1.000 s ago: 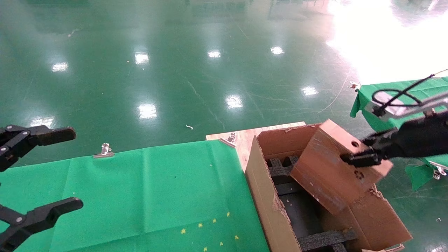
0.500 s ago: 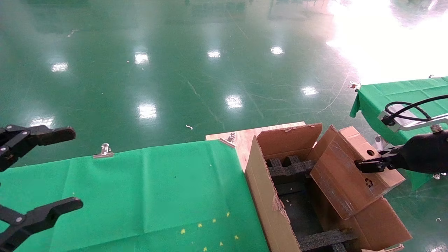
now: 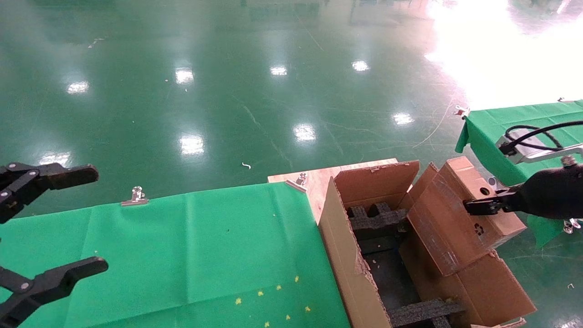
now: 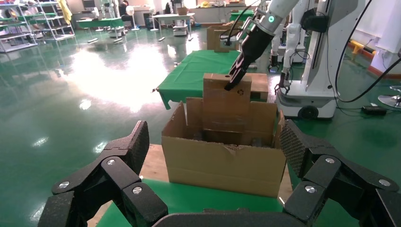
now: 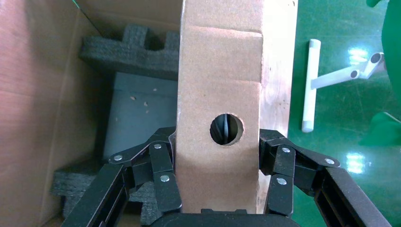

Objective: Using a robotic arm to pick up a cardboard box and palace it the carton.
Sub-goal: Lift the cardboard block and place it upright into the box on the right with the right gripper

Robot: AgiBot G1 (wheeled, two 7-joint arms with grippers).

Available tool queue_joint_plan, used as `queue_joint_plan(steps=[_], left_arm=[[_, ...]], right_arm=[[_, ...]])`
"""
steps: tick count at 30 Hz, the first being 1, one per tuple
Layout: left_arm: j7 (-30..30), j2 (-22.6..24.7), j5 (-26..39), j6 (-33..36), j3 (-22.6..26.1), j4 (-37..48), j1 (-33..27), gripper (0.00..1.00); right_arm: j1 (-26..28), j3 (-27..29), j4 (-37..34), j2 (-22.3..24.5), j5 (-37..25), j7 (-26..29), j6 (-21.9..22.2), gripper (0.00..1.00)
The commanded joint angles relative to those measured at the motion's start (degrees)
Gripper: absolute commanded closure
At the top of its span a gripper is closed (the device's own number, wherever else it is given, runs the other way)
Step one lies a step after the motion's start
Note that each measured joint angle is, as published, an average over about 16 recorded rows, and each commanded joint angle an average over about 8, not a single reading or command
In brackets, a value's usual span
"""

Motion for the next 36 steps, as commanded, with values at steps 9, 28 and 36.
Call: queue_joint_plan(steps=[9, 28, 36], left_arm=[[0.0, 0.0, 0.0, 0.0, 0.0, 0.0, 0.0, 0.0], [0.0, 0.0, 0.0, 0.0, 0.0, 0.0, 0.0, 0.0], [0.0, 0.0, 0.0, 0.0, 0.0, 0.0, 0.0, 0.0]], right_arm=[[-3.1, -2.0, 1.8, -1.0, -3.9, 6.7, 4.5, 1.0], [-9.4, -5.8, 1.9, -5.7, -11.7, 18.5, 11.2, 1.0], [-12.3, -7.1, 1.8, -7.0, -13.8, 22.6, 14.1, 1.0]])
